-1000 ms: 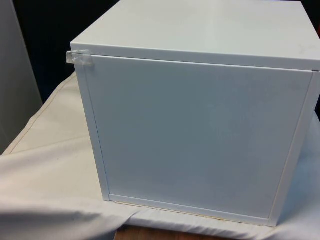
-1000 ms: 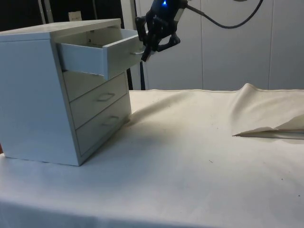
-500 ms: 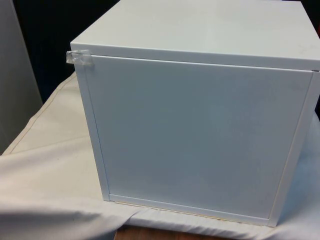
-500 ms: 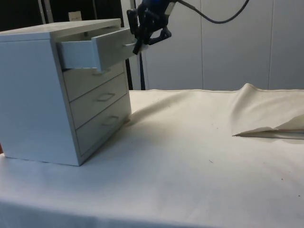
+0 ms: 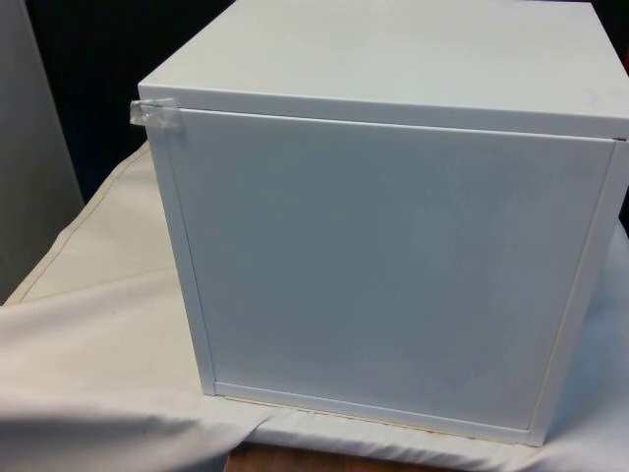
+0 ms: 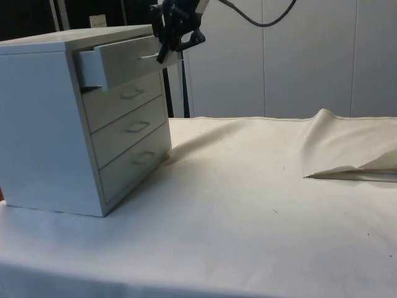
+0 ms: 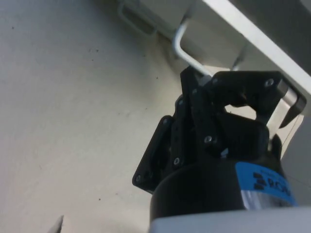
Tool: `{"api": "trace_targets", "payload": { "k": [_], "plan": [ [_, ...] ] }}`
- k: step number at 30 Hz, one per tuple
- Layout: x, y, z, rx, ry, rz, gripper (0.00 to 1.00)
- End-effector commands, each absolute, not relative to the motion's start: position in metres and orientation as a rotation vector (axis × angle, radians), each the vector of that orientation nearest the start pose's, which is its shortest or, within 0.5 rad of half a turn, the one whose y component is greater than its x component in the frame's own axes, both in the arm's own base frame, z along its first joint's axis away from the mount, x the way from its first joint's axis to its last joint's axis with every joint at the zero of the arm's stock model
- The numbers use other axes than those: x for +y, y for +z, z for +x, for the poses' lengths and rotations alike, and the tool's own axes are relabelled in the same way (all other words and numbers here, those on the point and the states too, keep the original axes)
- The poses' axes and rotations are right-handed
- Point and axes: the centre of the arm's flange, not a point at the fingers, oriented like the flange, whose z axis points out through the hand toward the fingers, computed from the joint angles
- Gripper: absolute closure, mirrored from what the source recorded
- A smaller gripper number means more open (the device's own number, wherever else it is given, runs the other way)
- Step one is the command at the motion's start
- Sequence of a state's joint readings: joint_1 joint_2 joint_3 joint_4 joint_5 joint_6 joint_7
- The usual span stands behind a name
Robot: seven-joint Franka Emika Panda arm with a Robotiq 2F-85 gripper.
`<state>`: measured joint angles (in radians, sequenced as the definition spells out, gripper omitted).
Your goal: Open the drawer, then close it.
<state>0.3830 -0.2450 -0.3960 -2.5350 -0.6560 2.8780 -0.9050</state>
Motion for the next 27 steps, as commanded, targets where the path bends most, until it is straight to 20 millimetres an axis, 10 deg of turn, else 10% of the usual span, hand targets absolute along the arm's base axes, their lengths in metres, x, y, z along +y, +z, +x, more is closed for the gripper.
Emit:
{"api": "trace_targets", "payload": {
  "k": [1,27],
  "plan": [
    [0.026,0.416,0.479,-2.361,-0.723,-2.638,1.00],
    [0.021,0.418,0.517,-2.329,-0.701,-2.710,1.00]
  ]
}}
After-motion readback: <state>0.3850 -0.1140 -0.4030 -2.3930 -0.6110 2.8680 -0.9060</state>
